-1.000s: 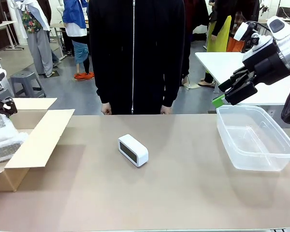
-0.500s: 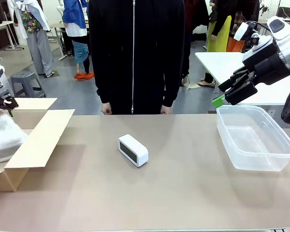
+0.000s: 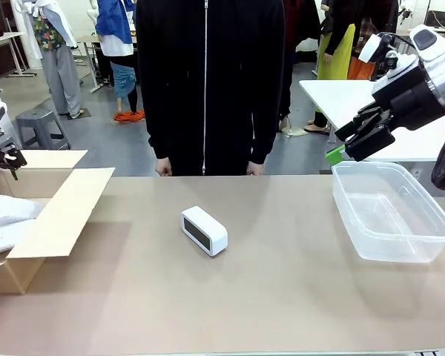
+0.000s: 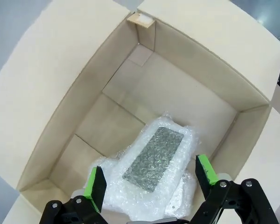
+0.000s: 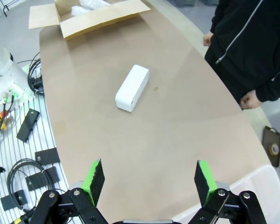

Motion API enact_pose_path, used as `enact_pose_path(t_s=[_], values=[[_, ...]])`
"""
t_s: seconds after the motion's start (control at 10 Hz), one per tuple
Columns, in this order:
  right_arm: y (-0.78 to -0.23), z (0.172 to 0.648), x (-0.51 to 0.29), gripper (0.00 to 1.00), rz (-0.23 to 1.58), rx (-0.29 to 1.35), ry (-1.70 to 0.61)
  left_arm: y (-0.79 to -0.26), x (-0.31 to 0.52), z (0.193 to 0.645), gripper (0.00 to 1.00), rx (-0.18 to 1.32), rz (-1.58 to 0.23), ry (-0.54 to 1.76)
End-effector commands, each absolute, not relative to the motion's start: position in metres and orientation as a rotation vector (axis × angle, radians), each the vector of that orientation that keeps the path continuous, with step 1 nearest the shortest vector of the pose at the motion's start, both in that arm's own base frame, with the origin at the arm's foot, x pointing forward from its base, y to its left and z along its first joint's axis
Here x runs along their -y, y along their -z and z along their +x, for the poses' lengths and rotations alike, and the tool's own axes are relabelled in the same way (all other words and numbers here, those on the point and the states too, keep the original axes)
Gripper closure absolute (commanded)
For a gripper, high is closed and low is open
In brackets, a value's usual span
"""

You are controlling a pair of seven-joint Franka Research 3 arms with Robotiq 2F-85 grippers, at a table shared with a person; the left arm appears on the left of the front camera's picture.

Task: Separate and place wrapped and unwrapped clocks.
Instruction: If the picked Digital clock is wrapped, place it in the Package Box ; if not, place it in the Organizing box.

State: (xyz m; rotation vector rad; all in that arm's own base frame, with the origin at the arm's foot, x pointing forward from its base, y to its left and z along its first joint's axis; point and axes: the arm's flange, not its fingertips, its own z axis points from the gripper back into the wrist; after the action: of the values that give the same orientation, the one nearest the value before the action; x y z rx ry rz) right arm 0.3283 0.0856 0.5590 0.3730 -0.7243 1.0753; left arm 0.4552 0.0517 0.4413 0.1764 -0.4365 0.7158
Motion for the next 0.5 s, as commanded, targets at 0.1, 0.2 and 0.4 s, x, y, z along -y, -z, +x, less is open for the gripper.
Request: enact_pose_path(t_s=[0.1, 0.2, 0.4], values=[[-0.556, 0.329, -0.086, 0.00, 0.402, 0.729, -1.078, -0.438, -0.050, 0.460, 0.00, 0.455, 0.207, -0.756], [-0.556, 0.329, -0.086, 0.00, 0.402, 0.729, -1.078, -0.446, -0.044, 0.458, 0.00, 0.426, 0.147, -0.789], [-0.556, 0.329, -0.086, 0.00, 0.402, 0.729, -1.078, -0.482, -0.029, 0.456, 0.00, 0.453, 0.120, -0.793]])
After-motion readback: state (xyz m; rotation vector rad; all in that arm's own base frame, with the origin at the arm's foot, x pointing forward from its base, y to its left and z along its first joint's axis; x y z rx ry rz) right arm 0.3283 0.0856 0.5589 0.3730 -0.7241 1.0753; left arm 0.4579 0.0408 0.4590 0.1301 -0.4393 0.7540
